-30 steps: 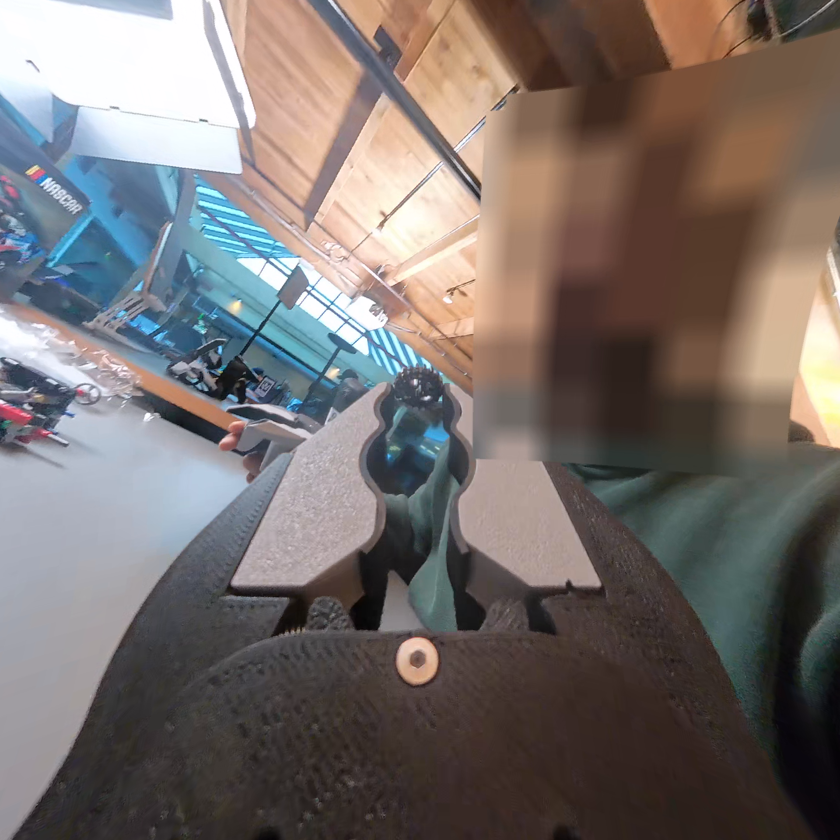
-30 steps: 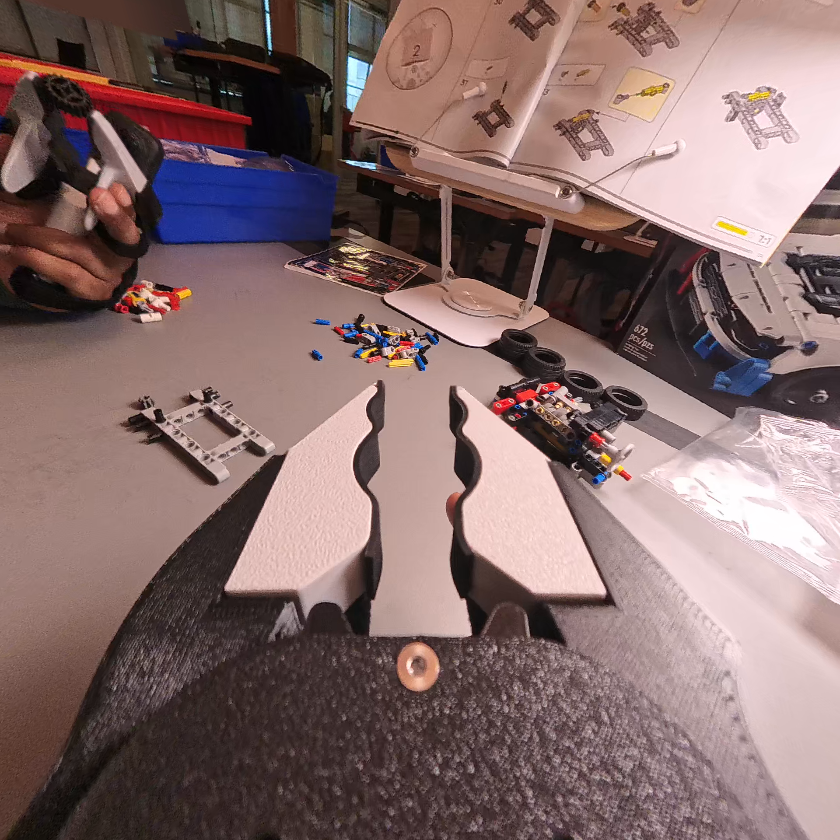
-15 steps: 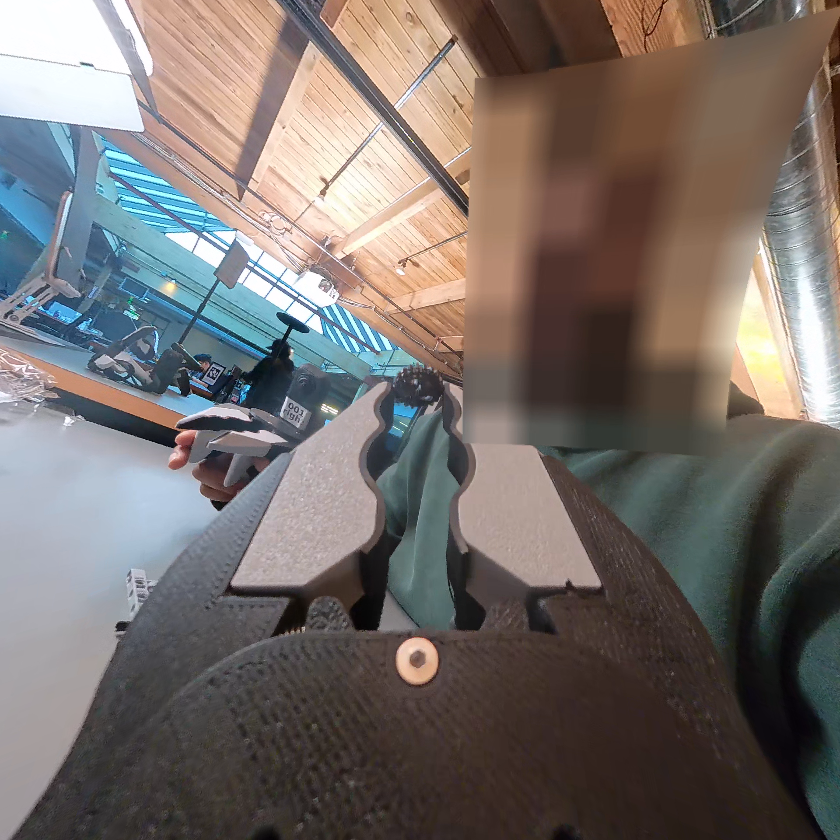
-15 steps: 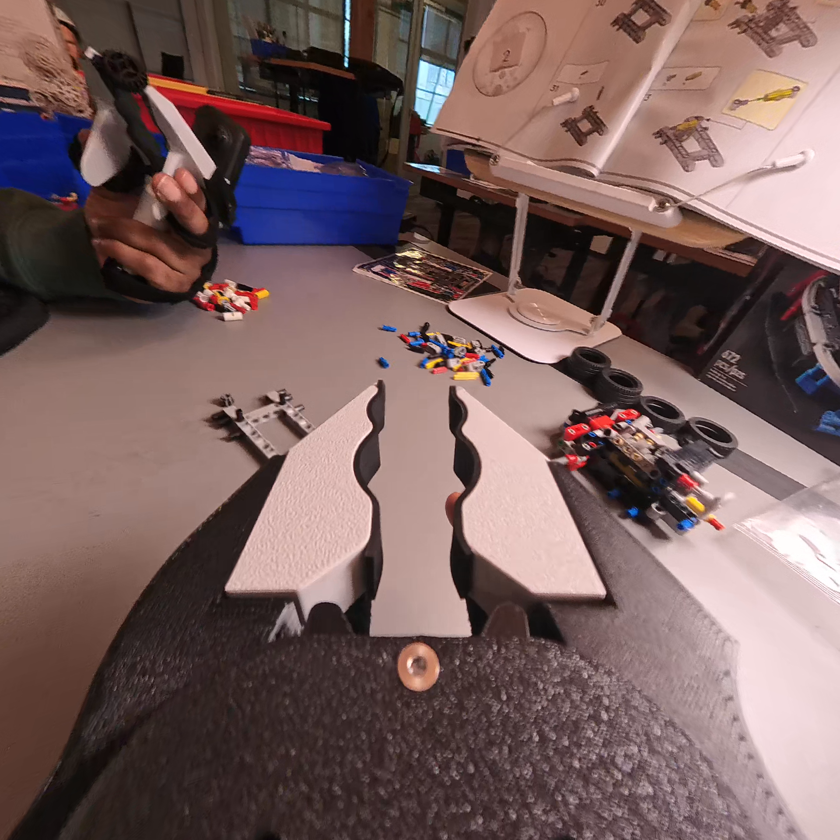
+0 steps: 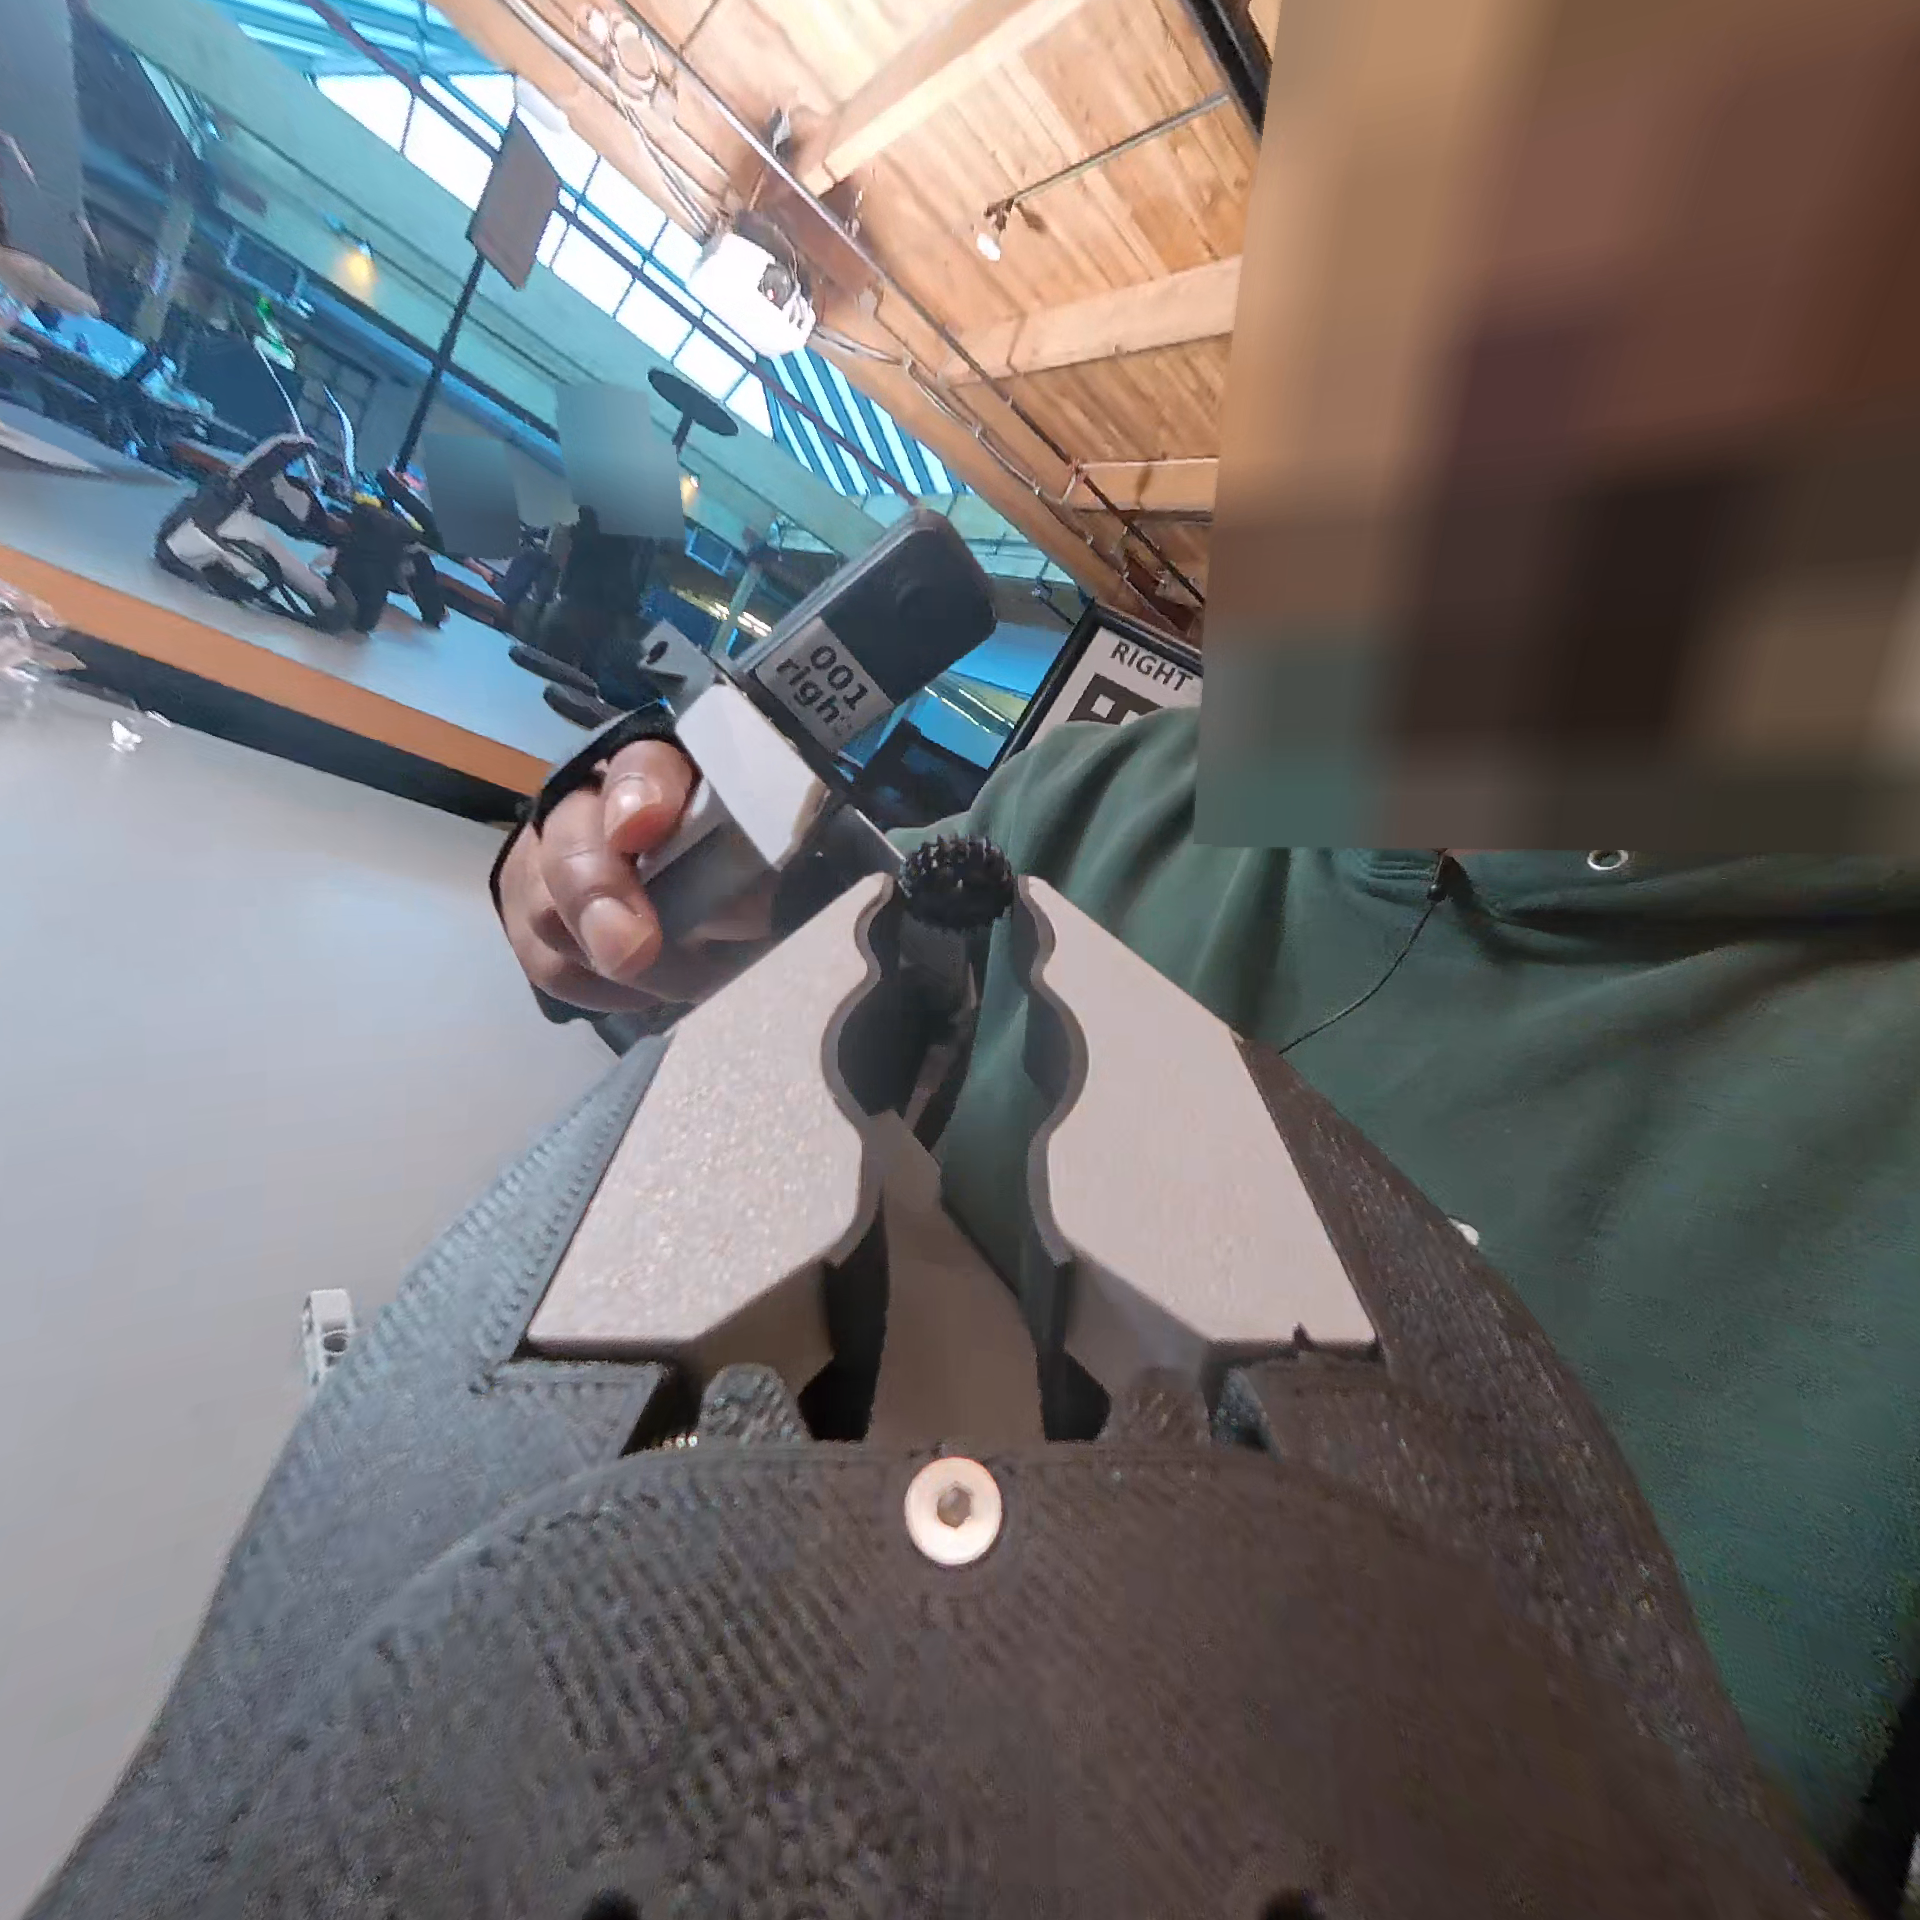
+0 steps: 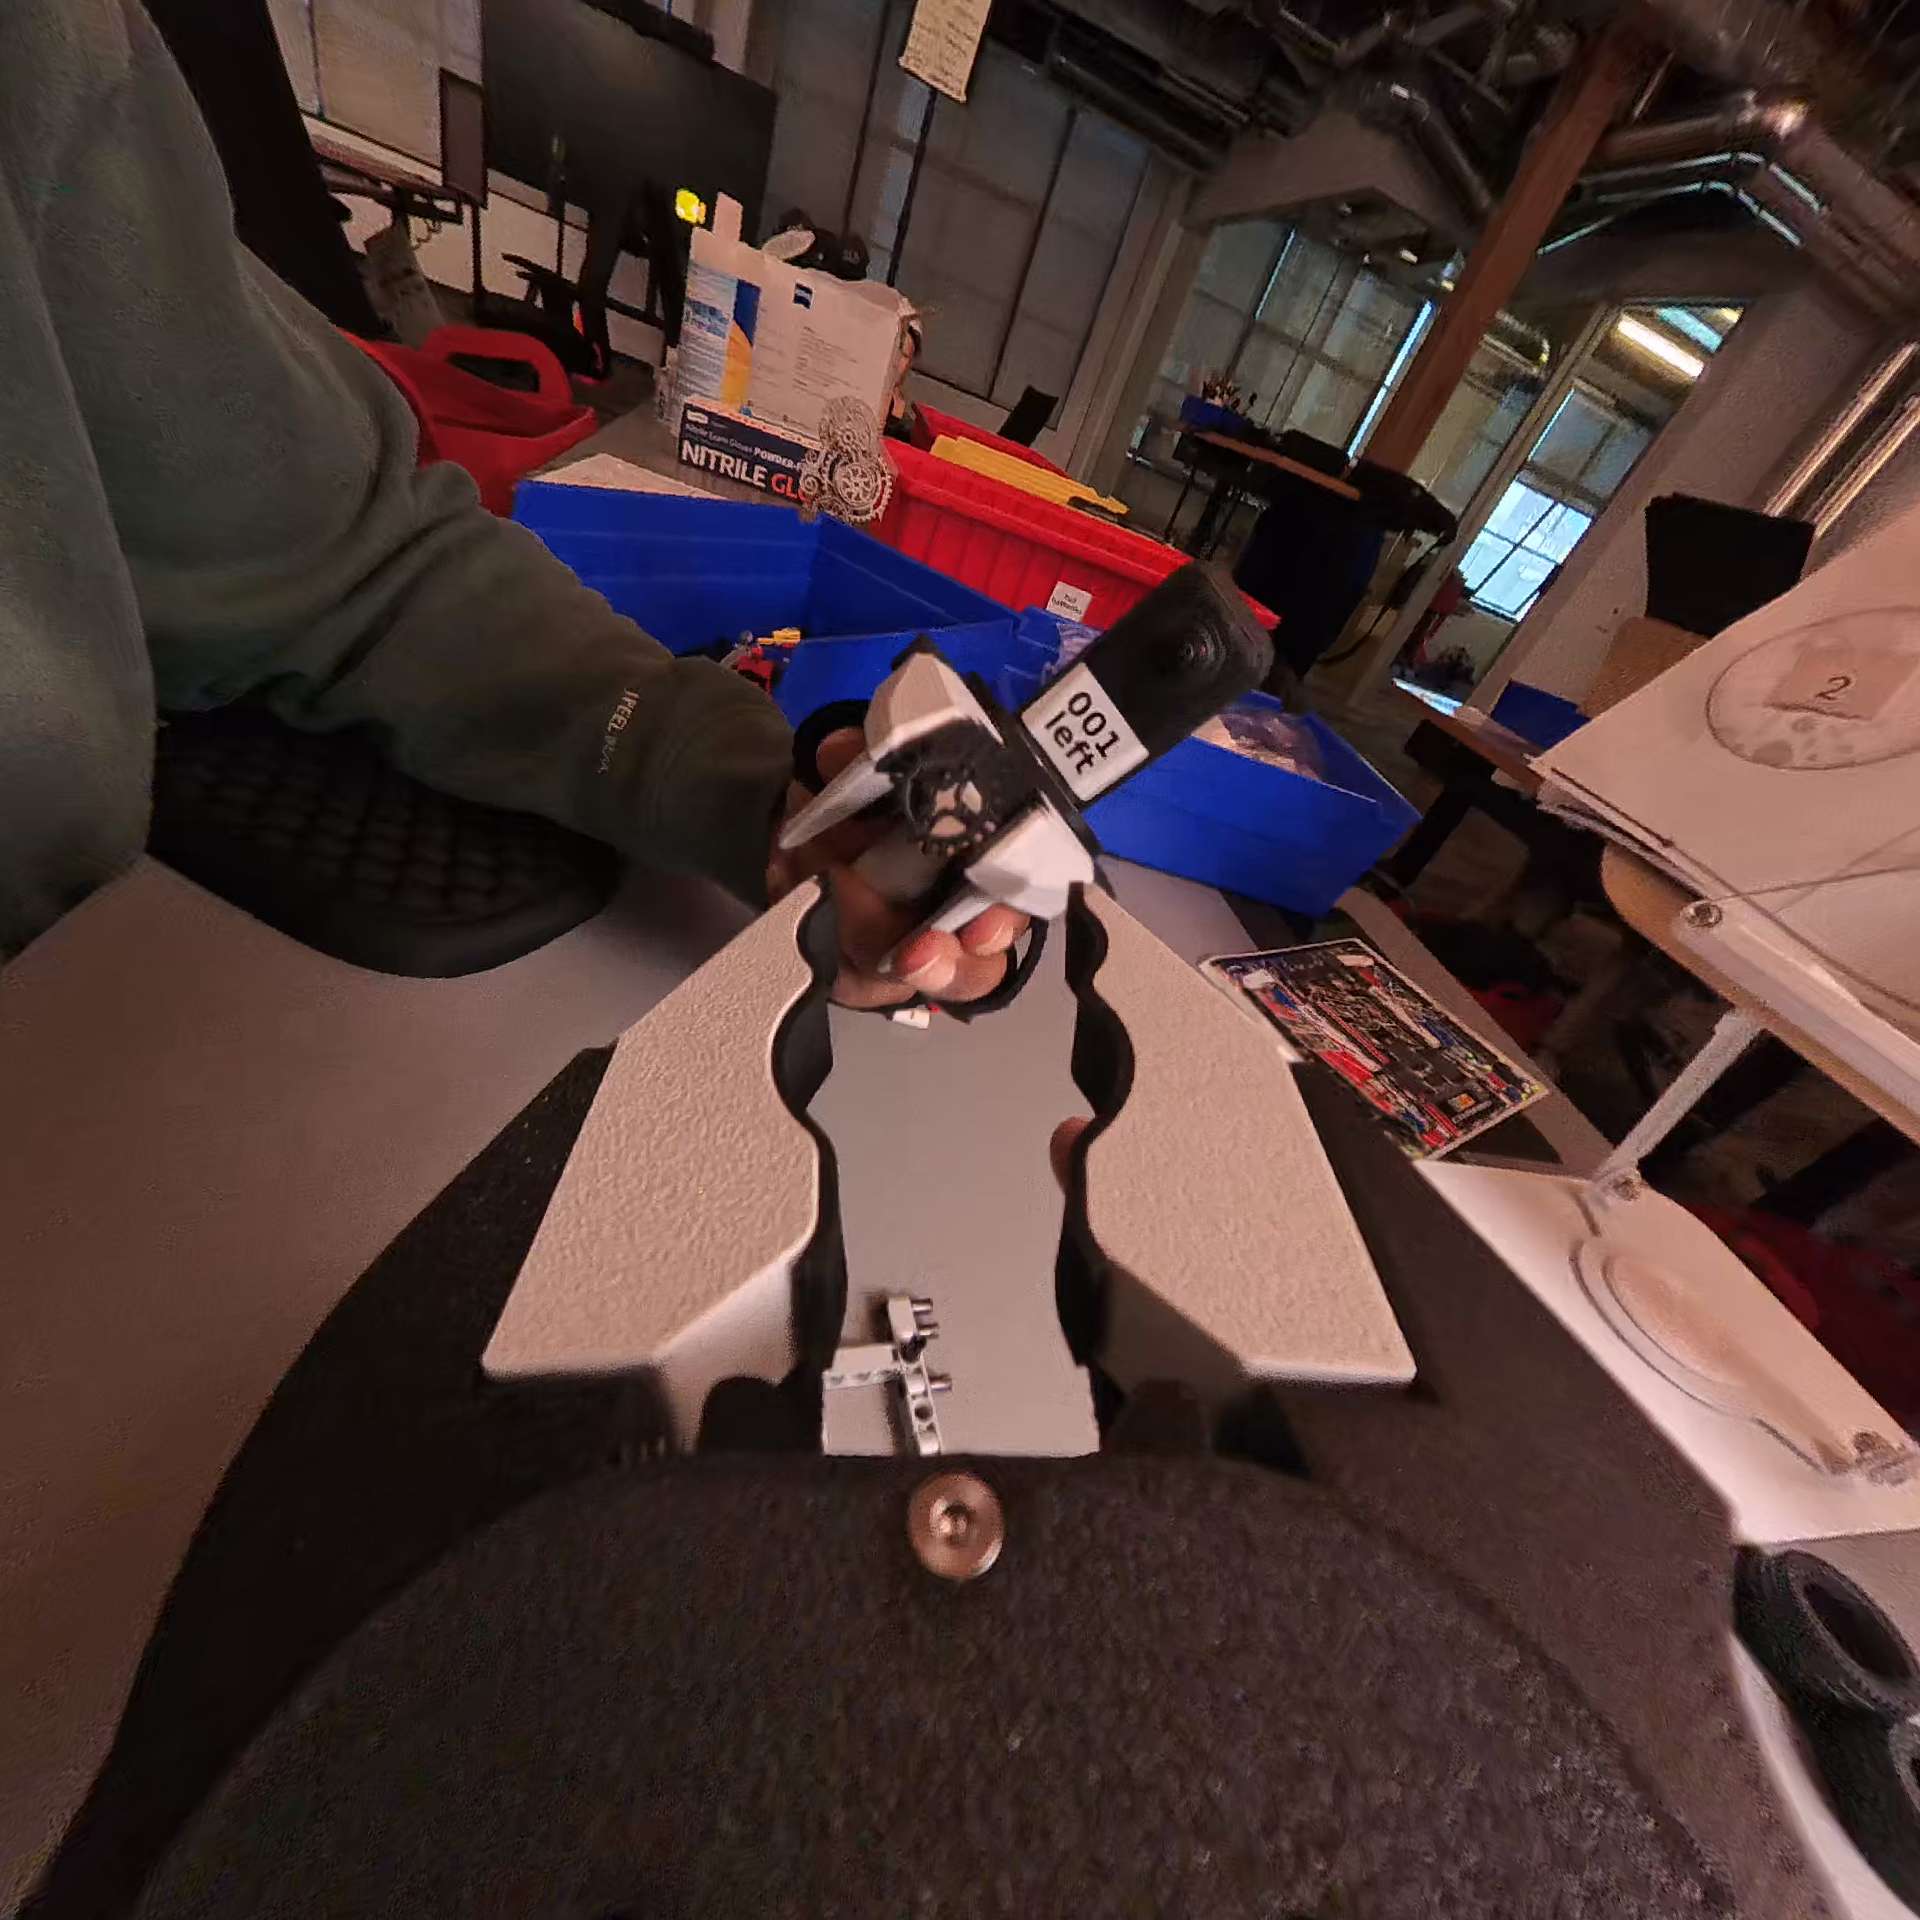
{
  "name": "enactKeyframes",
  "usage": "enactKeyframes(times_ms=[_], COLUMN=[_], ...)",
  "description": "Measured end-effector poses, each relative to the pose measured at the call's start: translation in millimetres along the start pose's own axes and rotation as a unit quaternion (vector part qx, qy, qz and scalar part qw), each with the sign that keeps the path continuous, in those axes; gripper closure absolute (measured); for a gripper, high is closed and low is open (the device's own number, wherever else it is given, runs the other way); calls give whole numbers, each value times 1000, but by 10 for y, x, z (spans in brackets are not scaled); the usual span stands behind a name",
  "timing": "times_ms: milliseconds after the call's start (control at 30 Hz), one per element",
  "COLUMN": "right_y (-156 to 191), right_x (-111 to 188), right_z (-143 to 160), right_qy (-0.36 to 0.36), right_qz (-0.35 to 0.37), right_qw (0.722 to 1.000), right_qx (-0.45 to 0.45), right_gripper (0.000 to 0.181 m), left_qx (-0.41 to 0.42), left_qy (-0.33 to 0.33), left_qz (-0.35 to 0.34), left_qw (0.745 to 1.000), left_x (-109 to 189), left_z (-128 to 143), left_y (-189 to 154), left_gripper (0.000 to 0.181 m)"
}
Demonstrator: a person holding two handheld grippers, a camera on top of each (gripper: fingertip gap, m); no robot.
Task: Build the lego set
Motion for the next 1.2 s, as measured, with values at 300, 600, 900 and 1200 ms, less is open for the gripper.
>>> enactKeyframes(times_ms=[300, 600, 900, 1200], right_y=[80, 75, 153, 118], right_x=[195, 239, 224, 210], right_z=[101, 142, 147, 271], right_qy=[26, 10, -13, 6], right_qz=[-1, -6, -38, -27], right_qw=[999, 1000, 999, 999], right_qx=[23, 11, -18, -23], right_gripper=[158, 154, 143, 159], left_qx=[44, 67, 81, 90], left_qy=[21, 16, 8, 2], left_qz=[15, 28, 17, 6], left_qw=[999, 997, 997, 996], left_x=[-240, -275, -238, -205], left_z=[169, 203, 297, 326], left_y=[139, 188, 243, 304], left_gripper=[162, 162, 163, 162])
Point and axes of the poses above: each gripper's, where its closed fingertips meet, x back along the fingers, z out of its underside, y = z × x across the jaws, the point moved 2 cm from there along x, back along the fingers, and after that the axes turned 9 degrees about -z, right-handed, at the moved point
